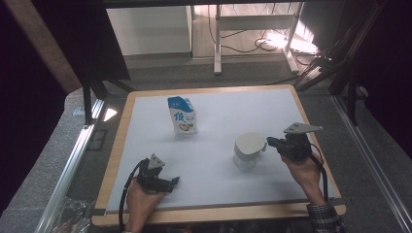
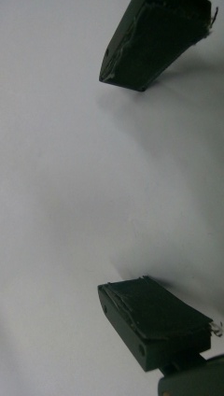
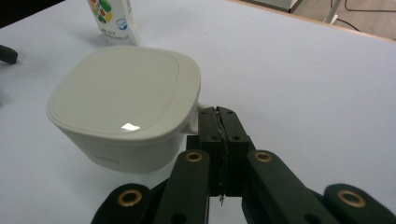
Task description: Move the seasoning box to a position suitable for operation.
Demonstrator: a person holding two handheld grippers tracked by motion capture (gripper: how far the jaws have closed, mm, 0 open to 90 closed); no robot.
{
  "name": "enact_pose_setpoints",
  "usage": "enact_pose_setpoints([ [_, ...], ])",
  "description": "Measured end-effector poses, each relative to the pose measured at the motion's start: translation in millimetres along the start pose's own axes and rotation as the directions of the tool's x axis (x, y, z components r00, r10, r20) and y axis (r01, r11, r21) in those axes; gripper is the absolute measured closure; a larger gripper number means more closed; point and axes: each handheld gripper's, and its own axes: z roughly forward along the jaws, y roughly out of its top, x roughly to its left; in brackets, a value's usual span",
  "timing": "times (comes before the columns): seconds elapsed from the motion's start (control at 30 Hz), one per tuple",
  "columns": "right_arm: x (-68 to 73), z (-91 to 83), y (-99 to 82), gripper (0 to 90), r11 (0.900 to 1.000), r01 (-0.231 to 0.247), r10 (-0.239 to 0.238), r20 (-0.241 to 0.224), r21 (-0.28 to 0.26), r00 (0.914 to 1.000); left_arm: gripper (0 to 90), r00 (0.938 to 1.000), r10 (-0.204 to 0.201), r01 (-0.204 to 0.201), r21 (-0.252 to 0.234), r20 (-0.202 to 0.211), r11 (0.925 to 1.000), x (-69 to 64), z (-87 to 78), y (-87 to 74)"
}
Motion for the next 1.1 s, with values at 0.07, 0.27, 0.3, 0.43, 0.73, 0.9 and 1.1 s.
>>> enact_pose_setpoints([
  [0.07, -0.7, -1.5, 4.0, 89.5, 0.9999, 0.001, -0.001, 0.000, -0.012, 1.0000, 2.3, 1.0000, 0.000, 0.000, 0.000, 0.000, 1.0000, 0.0, 0.0, 0.0],
  [0.27, -2.1, -0.7, 13.7, 89.6, 0.9996, -0.004, 0.004, -0.020, -0.028, 0.9998, 2.4, 1.0000, -0.005, 0.005, -0.002, 0.000, 1.0000, -0.3, 0.2, -0.1],
  [0.3, -1.7, -0.1, 15.2, 89.6, 0.9996, -0.001, 0.000, -0.024, -0.027, 0.9997, 2.3, 1.0000, -0.008, 0.008, -0.003, -0.001, 1.0000, -0.5, 0.1, -0.1],
  [0.43, 1.2, 3.6, 20.0, 89.6, 0.9996, 0.011, -0.012, -0.038, -0.027, 0.9992, 2.3, 1.0000, -0.005, 0.005, -0.003, 0.000, 1.0000, -0.3, 0.2, -0.1],
  [0.73, 3.6, 13.4, 23.3, 89.6, 0.9995, 0.027, -0.028, -0.061, -0.014, 0.9977, 2.3, 1.0000, -0.002, 0.002, -0.003, -0.001, 1.0000, -0.1, 0.1, 0.0],
  [0.9, 3.0, 16.7, 23.8, 89.5, 0.9996, 0.024, -0.025, -0.066, -0.013, 0.9975, 2.3, 1.0000, -0.003, 0.003, -0.003, 0.000, 1.0000, -0.1, 0.2, 0.0],
  [1.1, 3.6, 17.6, 24.0, 89.6, 0.9996, 0.024, -0.025, -0.067, -0.016, 0.9974, 2.3, 1.0000, -0.001, 0.001, -0.002, 0.001, 1.0000, 0.0, 0.1, 0.0],
])
